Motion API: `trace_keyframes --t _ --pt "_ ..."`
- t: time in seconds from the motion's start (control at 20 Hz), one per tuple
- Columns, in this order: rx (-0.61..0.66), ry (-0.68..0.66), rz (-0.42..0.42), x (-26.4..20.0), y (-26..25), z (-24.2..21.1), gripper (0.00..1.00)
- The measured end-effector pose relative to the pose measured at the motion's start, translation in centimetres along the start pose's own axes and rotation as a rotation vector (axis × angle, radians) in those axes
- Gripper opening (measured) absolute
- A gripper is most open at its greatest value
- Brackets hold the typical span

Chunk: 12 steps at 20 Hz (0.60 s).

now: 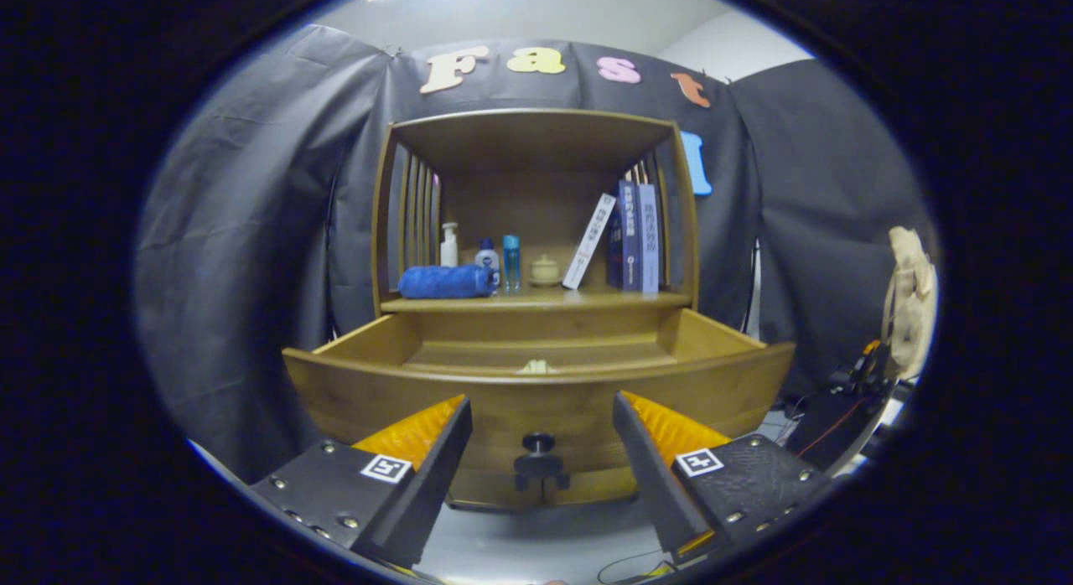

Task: Pull open the drawer, take out the items inside it, and place them on the countertop above the cabinet.

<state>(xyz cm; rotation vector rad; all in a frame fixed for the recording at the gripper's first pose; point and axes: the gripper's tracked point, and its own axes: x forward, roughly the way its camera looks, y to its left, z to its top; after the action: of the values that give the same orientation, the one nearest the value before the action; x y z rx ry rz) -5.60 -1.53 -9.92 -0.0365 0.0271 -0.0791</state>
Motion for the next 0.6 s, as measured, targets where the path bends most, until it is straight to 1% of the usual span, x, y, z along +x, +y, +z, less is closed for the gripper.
trace_keyframes --t 0.2,0.3,0.45,0.6 --pt "-0.006 0.013 -0.038 0.1 -1.0 3.1 0.99" --pt "-0.003 0.01 -0.025 0.3 -0.4 5.1 0.99" --pt "-0.06 0.009 -0.054 1.0 -0.9 7.8 0.99" --pt "-0.054 0.021 -0.043 2.4 -0.2 9.6 0.99"
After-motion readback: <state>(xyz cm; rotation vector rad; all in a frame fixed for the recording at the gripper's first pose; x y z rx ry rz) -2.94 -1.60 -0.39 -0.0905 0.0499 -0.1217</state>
